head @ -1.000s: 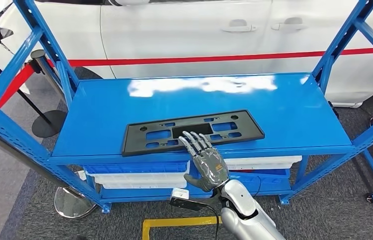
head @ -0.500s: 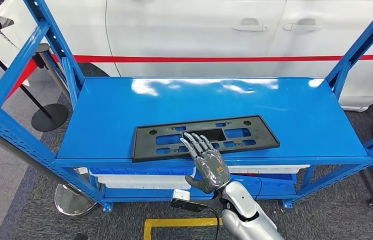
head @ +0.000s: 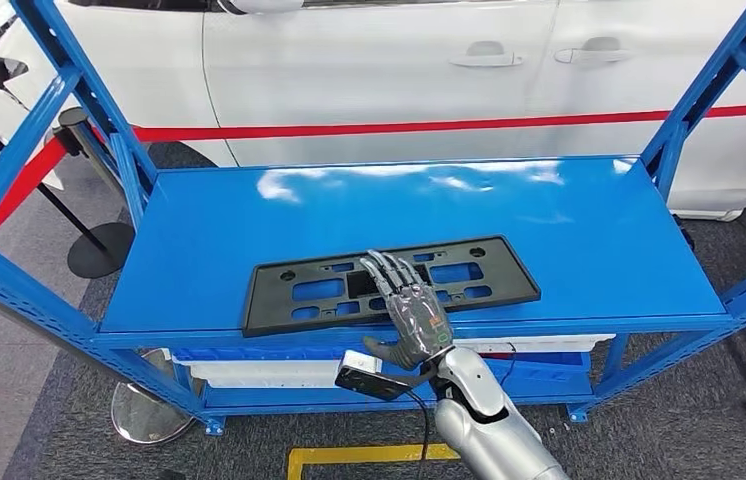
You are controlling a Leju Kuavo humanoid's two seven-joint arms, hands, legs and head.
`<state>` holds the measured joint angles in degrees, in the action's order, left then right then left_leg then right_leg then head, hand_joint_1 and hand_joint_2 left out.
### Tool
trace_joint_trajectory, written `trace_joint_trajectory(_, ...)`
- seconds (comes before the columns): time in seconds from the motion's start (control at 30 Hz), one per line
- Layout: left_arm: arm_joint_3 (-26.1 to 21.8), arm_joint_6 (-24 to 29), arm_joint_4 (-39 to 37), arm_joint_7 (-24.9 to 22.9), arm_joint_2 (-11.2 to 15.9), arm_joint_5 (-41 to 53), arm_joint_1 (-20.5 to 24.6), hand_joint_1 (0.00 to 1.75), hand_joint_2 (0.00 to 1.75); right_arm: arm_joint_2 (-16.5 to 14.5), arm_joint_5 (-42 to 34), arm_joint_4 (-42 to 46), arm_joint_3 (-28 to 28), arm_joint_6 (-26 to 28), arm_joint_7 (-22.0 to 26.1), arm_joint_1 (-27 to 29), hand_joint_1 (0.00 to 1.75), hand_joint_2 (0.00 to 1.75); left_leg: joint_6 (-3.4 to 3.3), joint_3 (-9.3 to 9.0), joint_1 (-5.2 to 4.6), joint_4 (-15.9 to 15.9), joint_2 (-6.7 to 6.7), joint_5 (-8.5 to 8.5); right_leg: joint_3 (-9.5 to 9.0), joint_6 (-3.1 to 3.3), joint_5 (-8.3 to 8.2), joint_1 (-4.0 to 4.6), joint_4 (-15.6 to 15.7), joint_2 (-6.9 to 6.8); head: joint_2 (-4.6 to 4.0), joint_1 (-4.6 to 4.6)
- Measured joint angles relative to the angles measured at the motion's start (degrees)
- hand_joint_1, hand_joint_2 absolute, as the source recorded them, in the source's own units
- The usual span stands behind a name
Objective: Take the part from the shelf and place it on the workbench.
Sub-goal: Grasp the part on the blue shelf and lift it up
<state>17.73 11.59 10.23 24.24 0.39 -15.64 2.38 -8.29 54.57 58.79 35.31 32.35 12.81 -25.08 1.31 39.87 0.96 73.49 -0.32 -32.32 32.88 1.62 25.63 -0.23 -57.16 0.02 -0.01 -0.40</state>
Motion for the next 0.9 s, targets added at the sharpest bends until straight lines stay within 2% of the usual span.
trace_joint_trajectory(0.07,0.1,0.0,0.0,0.0,0.1,0.0,0.0,0.00,0.00,-0.5,-0.2,-0.8,-0.2,0.0,0.0,-0.7,0.00,1.75,0.13,-3.35,0.26,-7.4,0.07,4.06,-0.07,-0.38,0.35,-0.07,-0.5,0.04,0.00,-0.04)
trace_joint_trajectory(0.1,0.1,0.0,0.0,0.0,0.1,0.0,0.1,0.00,0.00,-0.7,-0.2,-1.1,-0.3,0.0,0.0,-1.0,0.00,1.75,-0.02,-5.01,0.25,-11.0,0.05,5.47,0.02,-0.67,0.58,0.02,-0.8,0.08,0.01,-0.07)
trace_joint_trajectory(0.13,0.2,0.0,0.0,0.0,0.2,0.0,0.1,0.00,0.00,-0.8,-0.3,-1.3,-0.3,0.1,0.0,-1.3,0.00,1.75,-0.31,-6.02,0.22,-13.3,0.01,6.15,0.16,-0.96,0.75,0.11,-1.1,0.09,0.01,-0.07)
trace_joint_trajectory(0.23,0.7,-0.1,0.0,-0.1,0.2,0.1,0.1,0.00,0.00,-1.4,-0.1,-2.7,-0.4,0.3,-0.5,-2.6,0.00,1.75,-1.48,-6.29,0.02,-14.3,-0.12,6.35,0.45,-1.66,0.79,0.25,-1.3,0.16,0.01,-0.07)
trace_joint_trajectory(0.3,0.9,-0.2,0.0,-0.1,0.1,0.5,0.2,0.00,0.00,-1.9,0.5,-4.4,-0.5,0.2,-1.6,-4.3,0.00,1.75,-2.23,-6.24,0.12,-14.5,-0.02,6.65,1.07,-2.21,1.82,0.11,-2.7,0.18,0.01,0.07)
trace_joint_trajectory(0.33,1.0,-0.2,0.0,-0.2,0.1,0.6,0.3,0.00,0.00,-2.1,0.9,-5.3,-0.5,0.2,-2.2,-5.4,0.00,1.75,-2.55,-6.19,0.23,-14.6,0.03,6.79,2.11,-2.49,3.23,0.02,-4.9,0.17,0.01,0.20)
trace_joint_trajectory(0.4,1.1,-0.2,0.0,-0.3,0.1,0.9,0.4,0.00,0.00,-2.4,1.2,-6.9,-0.6,0.1,-2.8,-6.9,0.00,1.75,-2.87,-6.01,0.22,-14.7,0.06,6.86,5.62,-2.88,6.93,-0.11,-12.4,0.11,0.01,0.49)
trace_joint_trajectory(0.43,1.1,-0.2,0.0,-0.3,0.1,0.9,0.4,0.00,0.00,-2.5,1.3,-7.7,-0.6,0.1,-2.9,-7.3,0.00,1.75,-2.91,-5.96,0.20,-14.7,0.04,6.87,7.38,-2.96,8.13,-0.14,-16.0,0.10,0.01,0.50)
trace_joint_trajectory(0.47,1.2,-0.2,0.0,-0.3,0.1,0.9,0.4,0.00,0.00,-2.6,1.3,-8.4,-0.7,0.1,-3.0,-7.6,0.00,1.75,-2.93,-5.95,0.18,-14.7,-0.01,6.87,8.41,-2.94,8.32,-0.14,-17.9,0.10,0.01,0.51)
trace_joint_trajectory(0.5,1.3,-0.2,0.0,-0.3,0.1,0.9,0.4,0.00,0.00,-2.7,1.3,-9.1,-0.7,0.2,-3.0,-7.7,0.00,1.75,-2.93,-5.99,0.14,-14.7,-0.08,6.86,8.36,-2.80,7.34,-0.12,-17.5,0.10,0.01,0.52)
trace_joint_trajectory(0.53,1.3,-0.2,0.0,-0.4,0.1,0.9,0.4,0.00,0.00,-2.9,1.3,-9.6,-0.7,0.3,-3.0,-8.0,0.00,1.75,-2.90,-6.07,0.09,-14.6,-0.15,6.84,7.19,-2.52,5.42,-0.06,-14.8,0.11,0.01,0.53)
trace_joint_trajectory(0.57,1.4,-0.2,0.0,-0.4,0.1,0.9,0.4,0.00,0.00,-3.0,1.3,-10.0,-0.7,0.3,-2.9,-8.3,0.00,1.75,-2.85,-6.17,0.03,-14.6,-0.20,6.80,5.27,-2.10,3.13,0.07,-10.6,0.12,0.01,0.55)
trace_joint_trajectory(0.63,1.5,-0.2,0.0,-0.4,-0.1,0.9,0.5,0.00,0.00,-3.3,1.4,-10.6,-0.8,0.4,-3.0,-9.0,0.00,1.75,-2.52,-6.17,-0.17,-14.6,-0.20,6.74,2.00,-1.22,0.48,0.49,-3.5,0.09,0.00,0.51)
trace_joint_trajectory(0.7,1.7,-0.2,0.0,-0.4,-0.2,1.0,0.6,0.00,0.00,-3.6,1.9,-11.2,-0.8,0.5,-3.2,-9.6,0.00,1.75,-1.97,-6.05,-0.23,-14.8,-0.16,6.79,1.19,-0.83,0.29,0.80,-1.4,0.08,0.00,0.44)
trace_joint_trajectory(0.8,2.2,-0.3,0.0,-0.5,-0.2,1.3,0.7,0.00,0.00,-4.0,4.2,-13.2,-0.8,0.3,-4.6,-10.7,0.00,1.75,-1.09,-5.91,-0.22,-14.2,-0.10,6.18,0.81,-0.39,-0.15,0.37,-0.4,0.03,0.01,0.41)
trace_joint_trajectory(0.83,2.3,-0.3,0.0,-0.6,-0.2,1.5,0.8,0.00,0.00,-4.4,5.4,-14.3,-0.8,-0.1,-5.3,-11.5,0.00,1.75,-0.86,-5.23,-0.22,-12.6,-0.07,5.13,0.60,-0.17,-0.31,0.16,0.0,-0.01,0.01,0.30)
trace_joint_trajectory(0.9,2.4,-0.3,0.0,-0.8,-0.2,1.8,1.1,0.00,0.00,-4.9,8.8,-17.2,-0.6,-1.4,-7.0,-13.4,0.00,1.75,-0.53,-2.22,-0.13,-6.1,-0.02,1.82,0.40,0.14,-0.38,0.10,0.2,-0.08,0.01,-0.03)
